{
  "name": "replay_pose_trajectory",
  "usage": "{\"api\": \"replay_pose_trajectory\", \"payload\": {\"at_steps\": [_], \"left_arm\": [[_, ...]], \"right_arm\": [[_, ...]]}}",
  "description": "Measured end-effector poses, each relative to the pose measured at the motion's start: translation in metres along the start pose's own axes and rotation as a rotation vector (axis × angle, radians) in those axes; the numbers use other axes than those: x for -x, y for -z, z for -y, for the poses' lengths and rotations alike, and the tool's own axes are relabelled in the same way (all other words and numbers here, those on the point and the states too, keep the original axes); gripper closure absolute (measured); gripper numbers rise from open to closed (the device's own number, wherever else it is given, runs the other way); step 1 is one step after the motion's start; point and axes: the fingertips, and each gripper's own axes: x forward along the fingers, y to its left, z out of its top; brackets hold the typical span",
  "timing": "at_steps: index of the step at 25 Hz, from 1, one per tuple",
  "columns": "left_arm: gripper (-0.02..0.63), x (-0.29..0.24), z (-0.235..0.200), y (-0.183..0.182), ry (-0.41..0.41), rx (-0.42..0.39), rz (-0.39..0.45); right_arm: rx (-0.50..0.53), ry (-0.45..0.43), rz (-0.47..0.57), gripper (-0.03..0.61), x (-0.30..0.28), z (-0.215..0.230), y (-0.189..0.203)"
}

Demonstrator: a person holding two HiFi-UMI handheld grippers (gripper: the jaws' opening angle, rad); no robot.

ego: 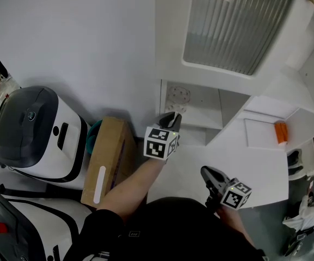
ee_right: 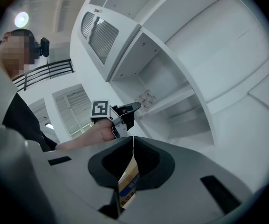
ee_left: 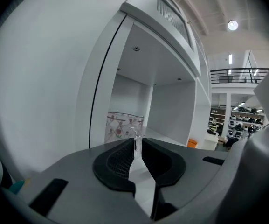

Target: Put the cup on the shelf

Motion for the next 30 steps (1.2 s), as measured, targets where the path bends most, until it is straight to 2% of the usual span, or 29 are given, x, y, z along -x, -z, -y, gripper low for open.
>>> {"api": "replay_pose_trajectory", "payload": {"at_steps": [7,9,12,16,18,20,25,30], "left_arm": [[0.555,0.0,0.002,0.0,-0.031,-0.045,-0.001],[0.547,0.003,0.003,-0.002,-0.039,-0.072,0.019],[0.498,0.008,0.004,-0.007,-0.055,-0.124,0.047],[0.494,0.024,0.007,-0.016,-0.082,-0.18,0.088],[0.503,0.031,0.01,-0.017,-0.082,-0.19,0.106],[0.592,0.031,0.013,-0.013,-0.057,-0.185,0.097],[0.598,0.018,0.009,0.002,-0.031,-0.152,0.016],[0.6,0.007,0.002,0.001,-0.046,-0.151,-0.004]], "right_arm": [[-0.001,0.007,0.003,0.561,0.003,0.001,0.001],[-0.005,0.013,0.004,0.561,0.005,0.003,0.001],[-0.01,0.01,-0.001,0.561,0.004,0.002,0.004],[-0.01,0.001,-0.009,0.561,0.001,0.0,0.005],[-0.011,0.0,-0.01,0.561,0.001,0.0,0.004],[-0.011,0.0,-0.011,0.561,0.001,0.001,0.004],[-0.011,-0.009,-0.02,0.561,-0.001,-0.002,0.006],[-0.02,0.0,-0.015,0.561,0.002,0.002,0.007]]}}
